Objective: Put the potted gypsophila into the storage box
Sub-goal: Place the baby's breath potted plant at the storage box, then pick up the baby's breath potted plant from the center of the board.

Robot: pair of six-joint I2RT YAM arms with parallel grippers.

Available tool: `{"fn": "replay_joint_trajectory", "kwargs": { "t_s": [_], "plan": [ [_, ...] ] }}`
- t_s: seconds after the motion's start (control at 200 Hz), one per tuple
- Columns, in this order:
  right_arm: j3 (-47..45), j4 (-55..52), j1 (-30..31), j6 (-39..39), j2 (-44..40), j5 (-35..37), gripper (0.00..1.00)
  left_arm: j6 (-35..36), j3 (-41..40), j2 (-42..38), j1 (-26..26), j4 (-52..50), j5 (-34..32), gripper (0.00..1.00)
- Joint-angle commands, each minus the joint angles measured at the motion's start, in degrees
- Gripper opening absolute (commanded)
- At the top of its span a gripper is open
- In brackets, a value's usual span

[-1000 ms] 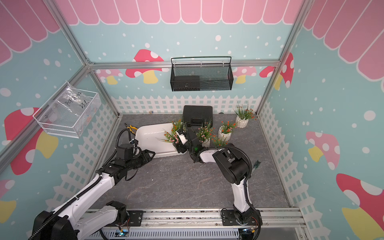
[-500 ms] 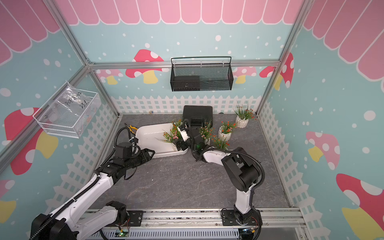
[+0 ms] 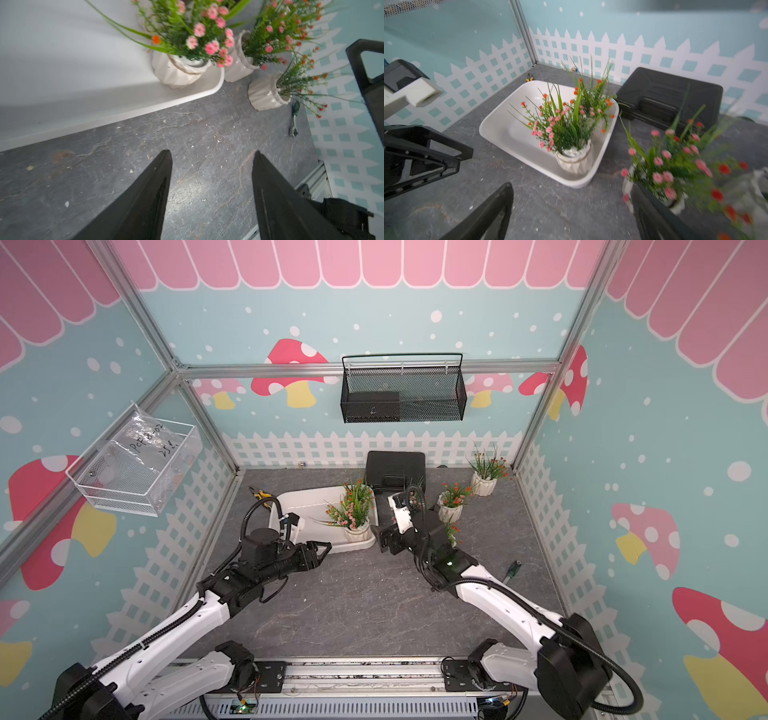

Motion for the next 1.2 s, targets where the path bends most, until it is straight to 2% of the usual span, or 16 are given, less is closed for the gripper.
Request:
{"fn": "replay_joint_trajectory", "kwargs": {
  "t_s": [0.0,0.155,0.335,0.52,0.771,1.196],
  "plan": [
    [-4.2,-11.9,-1.6,6.2,-8.3,4.4,0.9,3.9,0.8,1.7,-3.7,7.8,-1.4,0.63],
    [-7.2,-23.0,-4.0,11.2,-19.8,9.8,0.93,6.8,0.6,5.6,-7.4,15.1,-0.5,0.62],
    [-9.7,-28.6,-9.1,14.0,-24.1,10.0,0.96,8.5,3.6,11.9,-10.7,17.5,1.7,0.62],
    [-11.6,-30.7,-11.2,15.5,-24.6,11.0,0.99,11.5,6.4,16.7,-12.7,17.8,3.1,0.62],
    [-13.9,-30.9,-11.2,18.7,-25.1,12.0,0.99,12.1,9.3,22.8,-12.8,20.7,9.3,0.62],
    [-17.5,-23.3,-11.2,17.5,-16.8,10.2,0.98,13.7,10.5,24.9,-12.8,17.7,7.7,0.62]
  ]
}}
